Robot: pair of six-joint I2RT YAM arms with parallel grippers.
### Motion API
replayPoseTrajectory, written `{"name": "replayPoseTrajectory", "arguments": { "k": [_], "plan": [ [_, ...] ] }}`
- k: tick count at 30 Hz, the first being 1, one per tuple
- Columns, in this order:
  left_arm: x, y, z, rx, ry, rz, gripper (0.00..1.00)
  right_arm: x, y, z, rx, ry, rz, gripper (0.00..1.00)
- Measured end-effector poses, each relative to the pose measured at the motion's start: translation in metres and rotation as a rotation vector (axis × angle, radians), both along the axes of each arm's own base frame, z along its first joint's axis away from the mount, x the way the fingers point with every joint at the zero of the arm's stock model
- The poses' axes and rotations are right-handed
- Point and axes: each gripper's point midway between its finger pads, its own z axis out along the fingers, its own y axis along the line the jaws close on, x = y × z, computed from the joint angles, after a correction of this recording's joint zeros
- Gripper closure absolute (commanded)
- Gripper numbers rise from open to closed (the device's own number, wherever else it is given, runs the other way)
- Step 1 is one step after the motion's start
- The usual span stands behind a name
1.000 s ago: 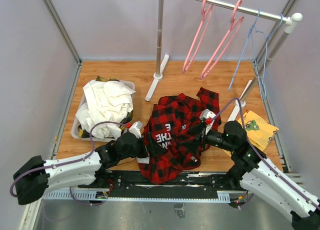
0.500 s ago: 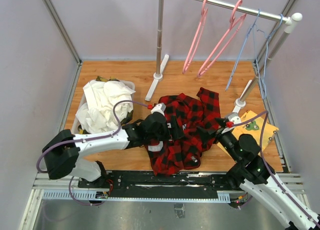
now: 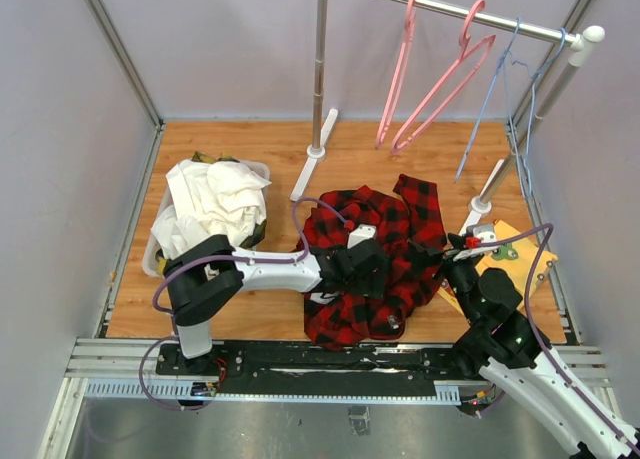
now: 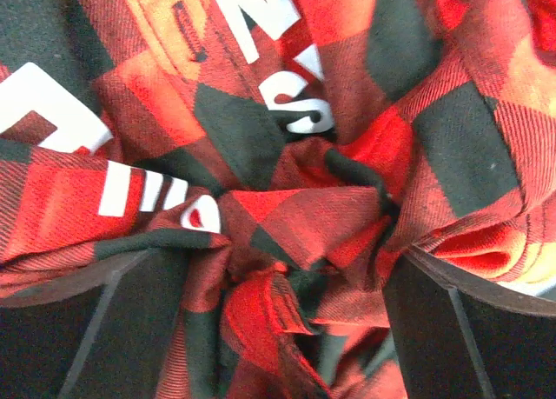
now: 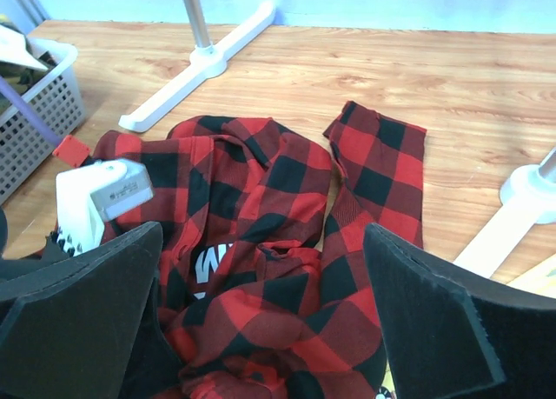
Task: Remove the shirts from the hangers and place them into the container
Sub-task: Pick up the shirt from the center of the board.
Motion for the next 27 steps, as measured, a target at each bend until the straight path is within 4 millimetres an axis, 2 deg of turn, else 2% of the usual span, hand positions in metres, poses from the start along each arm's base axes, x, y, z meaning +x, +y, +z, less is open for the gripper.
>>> {"name": "replayPoseTrajectory", "arguments": {
  "k": [2, 6, 7, 8, 10, 12, 15, 19, 21, 22, 23, 24, 27],
  "plan": [
    [0.0, 0.004, -0.008, 0.033, -0.009, -0.008, 0.46, 0.001, -0.004, 0.0, 0.008, 0.002, -0.024, 0.0],
    [-0.003, 0.019, -0.014, 0.066, -0.034, -0.022, 0.82, 0.002, -0.01, 0.002, 0.016, -0.003, -0.06, 0.01],
    [-0.005, 0.026, -0.014, 0.071, -0.039, -0.026, 0.96, 0.002, -0.011, 0.002, 0.016, -0.004, -0.066, 0.01],
    [-0.008, 0.034, -0.012, 0.074, -0.042, -0.025, 0.99, 0.003, -0.012, 0.002, 0.016, -0.005, -0.071, 0.01],
    [-0.012, 0.051, -0.004, 0.082, -0.062, -0.028, 0.99, 0.003, -0.014, 0.002, 0.016, -0.006, -0.082, 0.01],
    [-0.014, 0.07, 0.017, 0.075, -0.105, -0.019, 1.0, 0.003, -0.015, 0.002, 0.016, -0.007, -0.087, 0.01],
    [-0.01, 0.089, 0.071, -0.004, -0.208, 0.001, 0.99, 0.003, -0.016, 0.002, 0.015, -0.009, -0.093, 0.01],
    [-0.011, 0.119, 0.167, -0.216, -0.401, 0.018, 0.99, 0.003, -0.017, 0.002, 0.013, -0.009, -0.095, 0.01],
    [-0.017, 0.138, 0.207, -0.317, -0.484, 0.016, 0.99, 0.003, -0.017, 0.001, 0.009, -0.005, -0.096, 0.0],
    [-0.019, 0.145, 0.216, -0.328, -0.511, 0.007, 0.99, 0.002, -0.018, -0.001, 0.001, 0.004, -0.095, 0.0],
    [-0.023, 0.157, 0.236, -0.386, -0.549, 0.012, 0.99, 0.002, -0.018, -0.002, -0.004, 0.011, -0.094, 0.02],
    [-0.027, 0.166, 0.248, -0.406, -0.574, 0.008, 1.0, 0.001, -0.018, -0.002, -0.009, 0.019, -0.091, 0.02],
    [-0.034, 0.181, 0.271, -0.414, -0.616, -0.026, 1.0, -0.002, -0.012, 0.008, -0.003, 0.026, -0.054, 0.07]
  ]
}}
